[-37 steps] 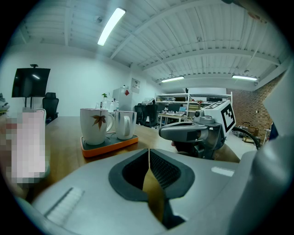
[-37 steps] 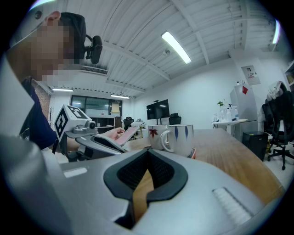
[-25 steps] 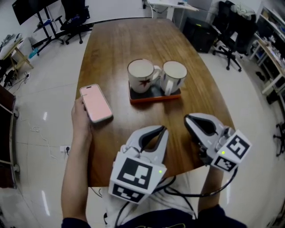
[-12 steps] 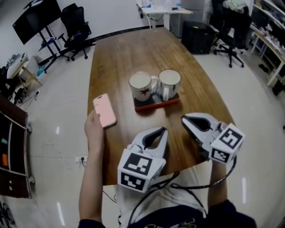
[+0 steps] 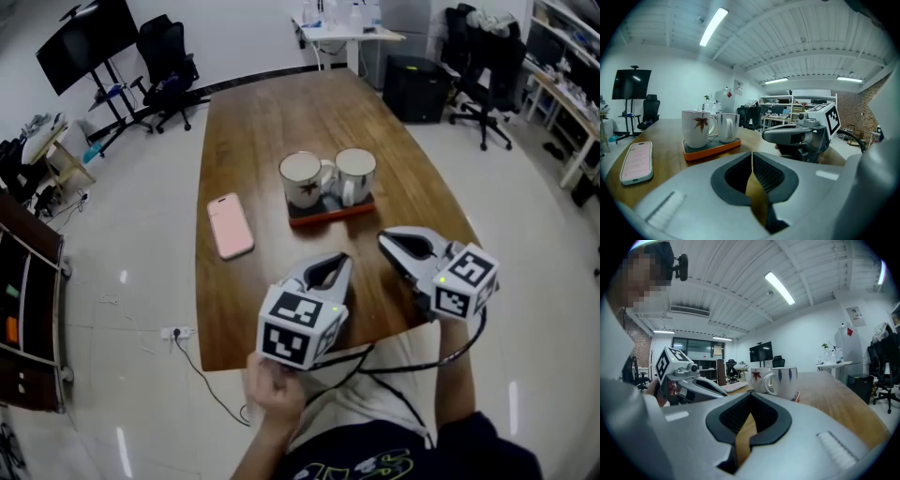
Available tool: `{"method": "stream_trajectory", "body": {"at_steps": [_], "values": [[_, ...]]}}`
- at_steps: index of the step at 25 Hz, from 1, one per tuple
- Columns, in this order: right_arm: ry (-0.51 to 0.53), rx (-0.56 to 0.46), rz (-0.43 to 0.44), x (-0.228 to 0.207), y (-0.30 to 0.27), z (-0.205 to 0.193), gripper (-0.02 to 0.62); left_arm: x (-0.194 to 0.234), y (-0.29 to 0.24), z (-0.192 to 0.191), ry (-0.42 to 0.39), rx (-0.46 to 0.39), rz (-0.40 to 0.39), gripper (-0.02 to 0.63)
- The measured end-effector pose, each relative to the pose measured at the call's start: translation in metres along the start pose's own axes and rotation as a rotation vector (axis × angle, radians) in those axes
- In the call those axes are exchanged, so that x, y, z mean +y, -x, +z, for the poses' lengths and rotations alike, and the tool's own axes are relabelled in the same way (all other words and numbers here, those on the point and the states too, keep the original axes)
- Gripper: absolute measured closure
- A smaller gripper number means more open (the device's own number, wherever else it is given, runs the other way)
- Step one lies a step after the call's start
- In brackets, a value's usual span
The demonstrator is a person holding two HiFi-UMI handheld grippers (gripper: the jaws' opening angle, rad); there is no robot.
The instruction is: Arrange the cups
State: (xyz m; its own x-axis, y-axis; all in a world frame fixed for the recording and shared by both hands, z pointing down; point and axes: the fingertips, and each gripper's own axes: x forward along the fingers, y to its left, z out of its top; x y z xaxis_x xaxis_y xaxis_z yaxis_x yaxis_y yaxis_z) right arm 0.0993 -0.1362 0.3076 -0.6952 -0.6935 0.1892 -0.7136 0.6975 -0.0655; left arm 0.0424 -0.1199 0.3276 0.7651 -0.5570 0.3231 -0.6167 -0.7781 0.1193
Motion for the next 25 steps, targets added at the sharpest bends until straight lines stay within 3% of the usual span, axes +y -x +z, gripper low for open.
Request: {"method": "stream_trajectory", "body": {"at_steps": [7, 10, 14, 18, 22, 25], "values": [[0.012, 0.002, 0.018, 0.001, -0.008, 0.003, 0.595, 0.011, -0.009, -0.009, -0.019, 0.102, 0.11, 0.601], [0.011, 0.005, 0.012, 0.003, -0.004, 0.006, 0.595, 0.007, -0.005, -0.003, -0.009, 0.083, 0.097, 0.601], [0.002, 0.003, 0.008, 0.004, -0.004, 0.003, 0.595, 0.004, 0.002, 0.002, 0.025, -0.009, 0.031, 0.601], [0.002, -0.004, 0.008, 0.003, -0.005, 0.005, 0.595, 0.001, -0.009, 0.004, -0.002, 0.005, -0.025, 0.601], [0.005, -0.006, 0.005, 0.007, -0.007, 0.006, 0.595, 0.004, -0.007, 0.006, -0.003, -0.002, -0.032, 0.603], [0.013, -0.005, 0.002, 0.006, -0.008, 0.006, 0.595, 0.014, -0.007, 0.008, 0.021, -0.014, 0.025, 0.603]]}}
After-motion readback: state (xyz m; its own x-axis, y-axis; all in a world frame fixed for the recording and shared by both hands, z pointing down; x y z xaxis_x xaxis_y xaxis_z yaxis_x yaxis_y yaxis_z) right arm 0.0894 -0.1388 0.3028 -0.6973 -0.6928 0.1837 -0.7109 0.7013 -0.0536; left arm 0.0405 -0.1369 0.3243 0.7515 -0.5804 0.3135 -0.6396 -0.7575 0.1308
